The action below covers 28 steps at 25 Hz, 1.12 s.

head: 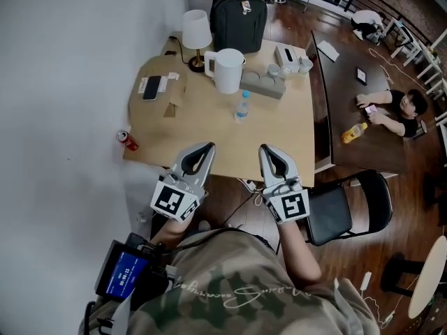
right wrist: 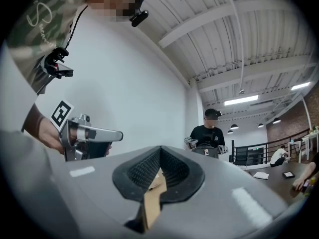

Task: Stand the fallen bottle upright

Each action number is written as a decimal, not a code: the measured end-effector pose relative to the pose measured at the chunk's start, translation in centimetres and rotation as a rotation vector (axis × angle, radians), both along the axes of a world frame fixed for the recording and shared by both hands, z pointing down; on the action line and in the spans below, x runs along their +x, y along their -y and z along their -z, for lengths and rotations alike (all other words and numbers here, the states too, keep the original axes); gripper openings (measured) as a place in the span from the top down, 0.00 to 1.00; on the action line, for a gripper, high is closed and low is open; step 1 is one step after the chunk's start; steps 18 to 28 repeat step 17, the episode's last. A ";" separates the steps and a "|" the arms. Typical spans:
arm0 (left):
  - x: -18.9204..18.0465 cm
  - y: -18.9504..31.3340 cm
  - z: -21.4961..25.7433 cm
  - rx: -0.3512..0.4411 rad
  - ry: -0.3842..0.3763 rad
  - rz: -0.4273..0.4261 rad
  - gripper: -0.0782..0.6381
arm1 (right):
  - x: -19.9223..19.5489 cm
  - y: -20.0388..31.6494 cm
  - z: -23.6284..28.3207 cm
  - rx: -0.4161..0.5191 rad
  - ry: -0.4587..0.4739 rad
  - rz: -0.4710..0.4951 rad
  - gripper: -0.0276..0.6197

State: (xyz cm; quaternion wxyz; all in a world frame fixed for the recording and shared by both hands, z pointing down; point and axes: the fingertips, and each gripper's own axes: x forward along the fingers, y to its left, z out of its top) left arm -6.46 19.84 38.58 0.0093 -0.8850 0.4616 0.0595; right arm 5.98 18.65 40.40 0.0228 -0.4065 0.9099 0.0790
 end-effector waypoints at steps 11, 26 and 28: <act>-0.3 0.1 -1.3 -0.008 -0.030 -0.004 0.89 | -0.6 0.3 -0.2 -0.046 0.061 -0.017 0.95; -1.1 0.0 -0.9 -0.038 -0.020 0.007 0.89 | -2.2 -0.5 -0.2 -0.048 0.055 0.024 0.95; -1.1 0.0 -0.9 -0.038 -0.020 0.007 0.89 | -2.2 -0.5 -0.2 -0.048 0.055 0.024 0.95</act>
